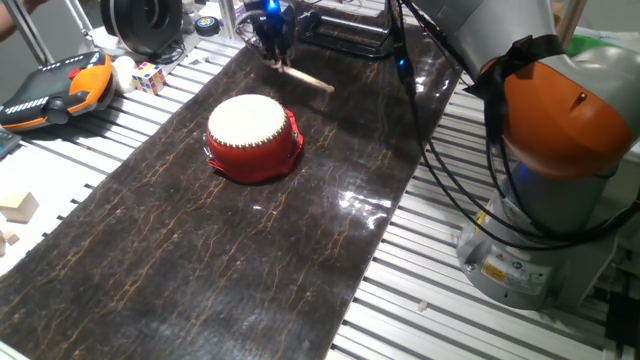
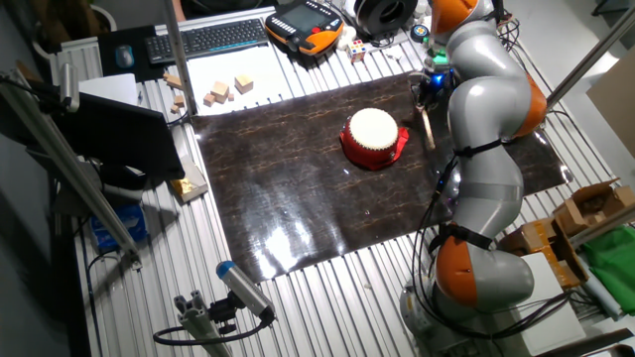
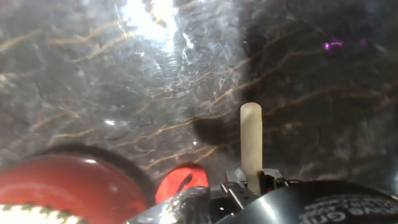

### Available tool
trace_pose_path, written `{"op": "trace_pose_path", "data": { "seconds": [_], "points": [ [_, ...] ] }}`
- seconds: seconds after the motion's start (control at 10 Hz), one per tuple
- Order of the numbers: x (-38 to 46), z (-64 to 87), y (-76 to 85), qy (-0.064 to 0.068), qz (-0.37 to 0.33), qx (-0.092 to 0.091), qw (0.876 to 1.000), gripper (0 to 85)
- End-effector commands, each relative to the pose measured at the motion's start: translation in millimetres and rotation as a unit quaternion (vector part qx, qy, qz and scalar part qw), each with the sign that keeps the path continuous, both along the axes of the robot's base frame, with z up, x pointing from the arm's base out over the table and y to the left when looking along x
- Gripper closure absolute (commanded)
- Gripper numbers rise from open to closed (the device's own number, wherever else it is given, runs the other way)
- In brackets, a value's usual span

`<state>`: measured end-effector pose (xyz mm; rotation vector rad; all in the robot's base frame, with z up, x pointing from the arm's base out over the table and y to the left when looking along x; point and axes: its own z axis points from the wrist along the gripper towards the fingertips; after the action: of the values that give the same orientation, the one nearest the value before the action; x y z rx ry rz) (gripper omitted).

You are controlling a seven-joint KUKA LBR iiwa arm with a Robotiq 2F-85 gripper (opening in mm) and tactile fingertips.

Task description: Play the drum

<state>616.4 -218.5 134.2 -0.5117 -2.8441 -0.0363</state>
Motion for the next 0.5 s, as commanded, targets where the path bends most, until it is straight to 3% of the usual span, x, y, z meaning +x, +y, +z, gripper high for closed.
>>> {"op": "trace_pose_path", "data": {
  "seconds": [0.0,0.2,0.4],
  "points": [
    [-2.3,50.6,2.2,-0.003,-0.100,-0.005,0.995,84.3],
    [-4.6,56.6,13.7,-0.014,-0.141,-0.012,0.990,84.3],
    [-6.3,61.7,26.6,-0.033,-0.192,-0.029,0.980,84.3]
  ]
}}
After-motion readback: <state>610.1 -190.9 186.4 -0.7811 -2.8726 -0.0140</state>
